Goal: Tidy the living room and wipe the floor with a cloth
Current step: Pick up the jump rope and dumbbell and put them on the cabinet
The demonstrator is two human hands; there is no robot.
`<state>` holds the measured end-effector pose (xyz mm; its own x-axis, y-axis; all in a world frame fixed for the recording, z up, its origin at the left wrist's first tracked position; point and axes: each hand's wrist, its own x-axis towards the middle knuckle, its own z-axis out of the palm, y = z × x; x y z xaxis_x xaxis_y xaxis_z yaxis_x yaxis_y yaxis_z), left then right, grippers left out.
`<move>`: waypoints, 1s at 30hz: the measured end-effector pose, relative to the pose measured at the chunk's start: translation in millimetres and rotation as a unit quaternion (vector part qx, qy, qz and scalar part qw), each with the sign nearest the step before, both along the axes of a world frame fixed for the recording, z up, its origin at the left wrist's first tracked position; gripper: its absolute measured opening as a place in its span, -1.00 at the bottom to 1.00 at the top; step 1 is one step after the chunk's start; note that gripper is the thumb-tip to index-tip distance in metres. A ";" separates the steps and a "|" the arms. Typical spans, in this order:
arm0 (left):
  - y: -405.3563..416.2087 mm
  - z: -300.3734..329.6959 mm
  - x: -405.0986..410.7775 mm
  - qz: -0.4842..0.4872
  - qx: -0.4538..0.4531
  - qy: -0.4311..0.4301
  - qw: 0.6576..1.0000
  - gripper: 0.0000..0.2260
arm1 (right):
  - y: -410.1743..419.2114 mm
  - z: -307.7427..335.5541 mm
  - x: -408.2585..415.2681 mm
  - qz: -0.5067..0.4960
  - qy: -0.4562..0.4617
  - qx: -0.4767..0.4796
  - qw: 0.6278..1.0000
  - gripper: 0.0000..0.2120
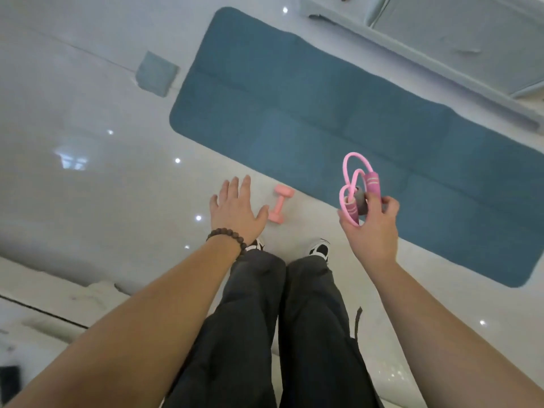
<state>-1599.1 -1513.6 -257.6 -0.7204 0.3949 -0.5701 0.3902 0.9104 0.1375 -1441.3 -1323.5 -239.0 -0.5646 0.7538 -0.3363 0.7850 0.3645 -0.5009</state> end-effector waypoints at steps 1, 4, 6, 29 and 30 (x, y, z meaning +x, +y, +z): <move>1.9 -13.6 -1.1 -0.012 -0.004 -0.008 1.000 -0.34 | -1.7 -9.7 -0.5 -0.006 -0.008 0.001 1.000 -0.30; 13.8 -59.2 2.0 -0.036 -0.012 -0.034 0.999 -0.33 | -2.6 -47.1 -2.3 -0.027 -0.033 -0.003 0.999 -0.38; 22.7 -95.4 7.9 -0.048 -0.012 -0.052 0.997 -0.33 | -2.9 -81.1 -3.8 -0.037 -0.040 -0.006 0.999 -0.38; 58.2 -530.0 54.0 0.189 0.015 -0.141 0.972 -0.79 | 9.5 -464.9 12.8 0.013 -0.077 -0.041 0.996 -0.45; 59.1 -529.8 54.1 0.188 0.015 -0.137 0.972 -0.84 | 9.7 -465.6 12.6 0.014 -0.077 -0.039 0.996 -0.46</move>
